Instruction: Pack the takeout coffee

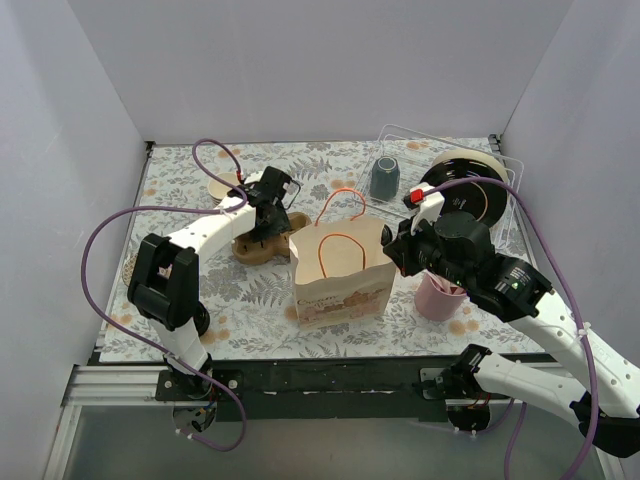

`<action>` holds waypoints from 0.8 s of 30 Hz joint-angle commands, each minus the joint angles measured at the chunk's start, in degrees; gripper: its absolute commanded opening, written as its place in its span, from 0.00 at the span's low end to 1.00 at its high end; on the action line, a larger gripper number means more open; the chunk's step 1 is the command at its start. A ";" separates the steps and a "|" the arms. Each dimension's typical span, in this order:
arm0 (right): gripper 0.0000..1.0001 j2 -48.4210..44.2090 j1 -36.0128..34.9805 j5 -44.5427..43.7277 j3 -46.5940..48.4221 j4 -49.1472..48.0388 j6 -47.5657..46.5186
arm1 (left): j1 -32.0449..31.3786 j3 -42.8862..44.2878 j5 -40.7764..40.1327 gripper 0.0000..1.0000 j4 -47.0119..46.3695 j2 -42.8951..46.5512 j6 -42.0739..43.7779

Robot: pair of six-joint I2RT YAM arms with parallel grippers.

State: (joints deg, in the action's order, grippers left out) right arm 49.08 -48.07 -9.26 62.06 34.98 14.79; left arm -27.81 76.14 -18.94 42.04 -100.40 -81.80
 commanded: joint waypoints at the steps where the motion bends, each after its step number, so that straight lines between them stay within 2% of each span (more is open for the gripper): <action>1: 0.01 -0.04 -0.18 -0.24 -0.54 -0.62 -0.11 | 0.30 2.26 -1.19 0.54 0.76 -0.15 0.85; 4: 0.01 -0.12 -0.18 -0.32 -0.45 -0.53 -0.11 | 0.30 2.43 -1.10 0.57 1.37 -0.67 1.38; 12: 0.01 -0.21 -0.18 -0.41 -0.98 -0.88 -0.02 | 0.39 4.54 -1.63 0.57 4.10 -2.52 2.87; 24: 0.01 -0.48 -0.18 -0.32 -1.51 -1.14 -0.02 | 0.39 6.12 -2.42 0.52 4.28 -3.05 3.49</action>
State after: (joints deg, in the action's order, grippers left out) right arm 49.06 -48.07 -9.26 61.58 34.28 14.81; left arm -27.81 79.50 -19.14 45.80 -103.96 -79.00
